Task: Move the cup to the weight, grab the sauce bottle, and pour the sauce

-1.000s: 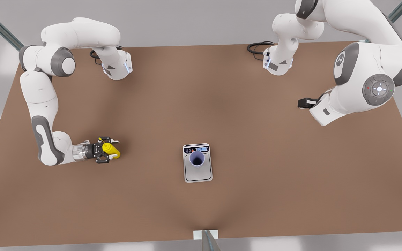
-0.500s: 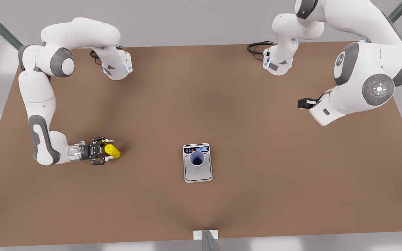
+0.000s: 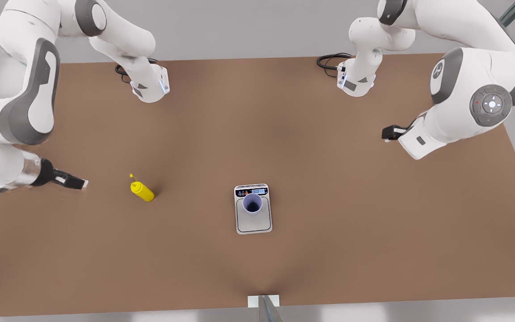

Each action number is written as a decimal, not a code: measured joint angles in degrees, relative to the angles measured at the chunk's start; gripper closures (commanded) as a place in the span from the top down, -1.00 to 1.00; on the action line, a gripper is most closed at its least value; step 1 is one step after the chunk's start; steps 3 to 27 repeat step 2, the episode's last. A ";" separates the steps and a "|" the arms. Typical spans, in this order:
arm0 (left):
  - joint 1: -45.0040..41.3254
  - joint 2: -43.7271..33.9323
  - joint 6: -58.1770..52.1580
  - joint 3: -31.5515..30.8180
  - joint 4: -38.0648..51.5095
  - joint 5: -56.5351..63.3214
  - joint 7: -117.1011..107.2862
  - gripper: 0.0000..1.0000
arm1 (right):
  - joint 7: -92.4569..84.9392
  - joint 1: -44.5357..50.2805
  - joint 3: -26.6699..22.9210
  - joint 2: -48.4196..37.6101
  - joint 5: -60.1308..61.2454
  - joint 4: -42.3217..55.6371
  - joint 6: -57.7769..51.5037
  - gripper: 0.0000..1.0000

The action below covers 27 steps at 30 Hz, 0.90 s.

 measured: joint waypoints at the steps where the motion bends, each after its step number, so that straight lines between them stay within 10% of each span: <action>1: 0.00 -0.04 0.08 0.20 0.00 -0.06 0.08 1.00 | 0.16 0.53 3.68 -3.24 -0.02 -1.49 0.70 1.00; 27: 0.00 -0.04 0.08 0.14 0.00 -0.11 0.00 1.00 | 0.18 0.83 7.14 -4.13 -0.03 -3.20 2.41 1.00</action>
